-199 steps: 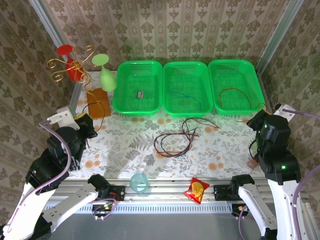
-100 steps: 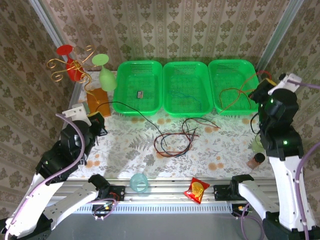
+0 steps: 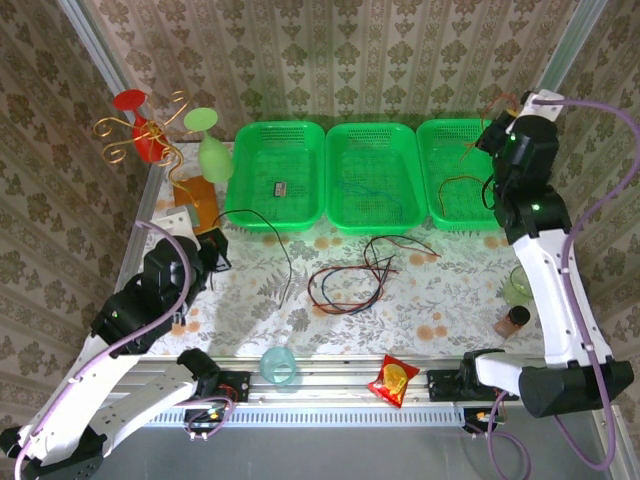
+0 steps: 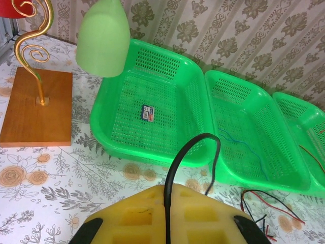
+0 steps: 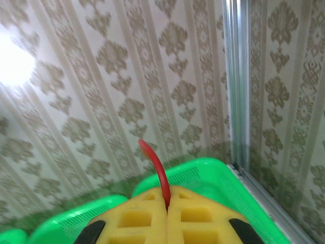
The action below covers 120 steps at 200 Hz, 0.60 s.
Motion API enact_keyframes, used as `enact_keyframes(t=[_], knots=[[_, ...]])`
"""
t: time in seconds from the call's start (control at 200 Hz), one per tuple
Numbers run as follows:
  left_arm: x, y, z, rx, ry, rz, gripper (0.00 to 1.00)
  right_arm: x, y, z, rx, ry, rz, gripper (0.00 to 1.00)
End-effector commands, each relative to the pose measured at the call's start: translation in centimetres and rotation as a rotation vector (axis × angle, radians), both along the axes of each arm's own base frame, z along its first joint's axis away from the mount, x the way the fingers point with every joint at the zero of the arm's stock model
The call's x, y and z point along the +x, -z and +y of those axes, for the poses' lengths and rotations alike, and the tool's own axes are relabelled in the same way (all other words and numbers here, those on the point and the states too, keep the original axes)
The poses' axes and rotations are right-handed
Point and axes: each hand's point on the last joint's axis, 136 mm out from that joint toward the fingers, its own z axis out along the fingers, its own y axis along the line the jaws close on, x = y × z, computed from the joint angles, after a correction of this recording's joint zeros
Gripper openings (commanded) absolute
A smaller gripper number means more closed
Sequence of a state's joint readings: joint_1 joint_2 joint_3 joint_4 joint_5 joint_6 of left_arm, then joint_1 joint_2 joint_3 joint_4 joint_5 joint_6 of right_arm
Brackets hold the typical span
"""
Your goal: Untangle the cables
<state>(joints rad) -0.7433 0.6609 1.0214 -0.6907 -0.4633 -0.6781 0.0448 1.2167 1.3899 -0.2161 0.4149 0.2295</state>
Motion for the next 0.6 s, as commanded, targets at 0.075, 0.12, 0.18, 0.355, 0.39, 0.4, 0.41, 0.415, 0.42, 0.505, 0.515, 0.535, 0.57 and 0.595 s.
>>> enact_keyframes(t=[0.075, 0.12, 0.18, 0.355, 0.39, 0.4, 0.41, 0.415, 0.42, 0.505, 0.515, 0.535, 0.57, 0.595], knots=[[0.5, -0.3, -0.9, -0.039, 0.016, 0.003, 0.0, 1.7, 10.2, -2.1, -0.01, 0.075, 0.208, 0.0], [0.5, -0.3, -1.0, -0.045, 0.017, 0.004, 0.0, 2.1, 12.7, -2.6, 0.022, 0.096, 0.234, 0.0], [0.7, -0.1, -1.3, -0.046, 0.022, 0.007, 0.0, 2.9, 15.7, -3.6, 0.043, 0.123, 0.259, 0.0], [0.6, -0.1, -1.6, -0.052, 0.036, 0.018, 0.0, 5.2, 21.4, -5.3, 0.071, 0.16, 0.382, 0.0], [0.6, -0.1, -1.6, -0.054, 0.034, 0.019, 0.0, 5.7, 21.7, -5.3, 0.075, 0.153, 0.385, 0.0], [0.6, -0.1, -1.6, -0.053, 0.038, 0.019, 0.0, 5.8, 21.7, -5.4, 0.076, 0.153, 0.386, 0.0], [0.6, -0.1, -1.6, -0.055, 0.038, 0.019, 0.0, 5.9, 21.8, -5.4, 0.078, 0.151, 0.387, 0.0], [0.6, 0.0, -1.6, -0.055, 0.037, 0.02, 0.0, 5.9, 21.9, -5.4, 0.079, 0.152, 0.387, 0.0], [0.6, 0.0, -1.6, -0.057, 0.037, 0.02, 0.0, 6.0, 21.9, -5.4, 0.08, 0.15, 0.387, 0.0], [0.5, 0.2, -1.5, -0.059, 0.033, 0.026, 0.0, 6.9, 22.5, -5.6, 0.11, 0.142, 0.396, 0.0], [0.5, 0.2, -1.5, -0.06, 0.034, 0.027, 0.0, 7.0, 22.6, -5.6, 0.114, 0.139, 0.398, 0.0], [0.5, 0.3, -1.5, -0.062, 0.031, 0.029, 0.0, 7.2, 23.0, -5.5, 0.125, 0.131, 0.41, 0.0], [0.5, 0.3, -1.5, -0.066, 0.029, 0.027, 0.0, 7.7, 23.5, -5.4, 0.142, 0.115, 0.43, 0.0], [0.5, 0.4, -1.5, -0.068, 0.031, 0.028, 0.0, 8.0, 24.1, -5.2, 0.153, 0.104, 0.449, 0.0]])
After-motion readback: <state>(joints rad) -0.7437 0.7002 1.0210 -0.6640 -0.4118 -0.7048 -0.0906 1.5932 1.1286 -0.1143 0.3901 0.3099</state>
